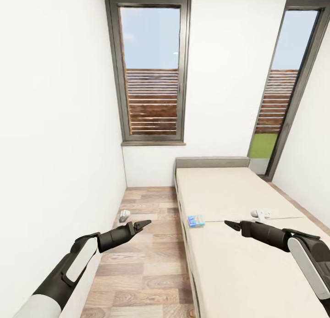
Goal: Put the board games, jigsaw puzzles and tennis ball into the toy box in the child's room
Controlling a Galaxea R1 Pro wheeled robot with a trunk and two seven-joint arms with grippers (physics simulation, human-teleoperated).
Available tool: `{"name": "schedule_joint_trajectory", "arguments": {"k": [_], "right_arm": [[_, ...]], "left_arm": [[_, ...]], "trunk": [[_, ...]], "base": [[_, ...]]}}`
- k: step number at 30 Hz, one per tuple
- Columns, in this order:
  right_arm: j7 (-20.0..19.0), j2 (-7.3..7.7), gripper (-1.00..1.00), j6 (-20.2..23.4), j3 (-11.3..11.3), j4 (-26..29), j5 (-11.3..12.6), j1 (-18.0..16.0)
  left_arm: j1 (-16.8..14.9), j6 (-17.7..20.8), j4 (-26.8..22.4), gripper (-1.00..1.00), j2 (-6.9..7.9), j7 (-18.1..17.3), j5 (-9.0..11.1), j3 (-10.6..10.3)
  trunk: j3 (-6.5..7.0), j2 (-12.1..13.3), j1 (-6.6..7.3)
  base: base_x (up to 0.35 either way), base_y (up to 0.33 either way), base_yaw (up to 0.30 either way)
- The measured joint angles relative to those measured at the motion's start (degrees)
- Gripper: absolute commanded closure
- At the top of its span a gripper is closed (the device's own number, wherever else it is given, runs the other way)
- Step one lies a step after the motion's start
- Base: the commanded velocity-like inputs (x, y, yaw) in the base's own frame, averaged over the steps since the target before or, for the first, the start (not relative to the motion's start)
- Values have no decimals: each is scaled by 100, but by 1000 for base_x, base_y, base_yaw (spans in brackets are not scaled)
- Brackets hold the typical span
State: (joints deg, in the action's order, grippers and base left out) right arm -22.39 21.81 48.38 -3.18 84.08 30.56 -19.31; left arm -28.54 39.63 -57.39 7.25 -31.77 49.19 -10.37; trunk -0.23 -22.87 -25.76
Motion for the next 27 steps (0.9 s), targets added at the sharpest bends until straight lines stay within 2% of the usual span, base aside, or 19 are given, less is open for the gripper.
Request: {"name": "schedule_joint_trajectory", "arguments": {"k": [10, 27], "right_arm": [[1, 0, -100, 1, 0, 1, 0, -1], [2, 0, -100, 3, -1, 2, 0, -1]], "left_arm": [[0, -2, -1, -100, 0, -1, 0, 1], [0, -3, -2, -100, 1, -2, 0, 0]], "trunk": [[0, 0, 0], [0, 0, 0]], "base": [[0, 182, -1], [0, 33, 1]]}}
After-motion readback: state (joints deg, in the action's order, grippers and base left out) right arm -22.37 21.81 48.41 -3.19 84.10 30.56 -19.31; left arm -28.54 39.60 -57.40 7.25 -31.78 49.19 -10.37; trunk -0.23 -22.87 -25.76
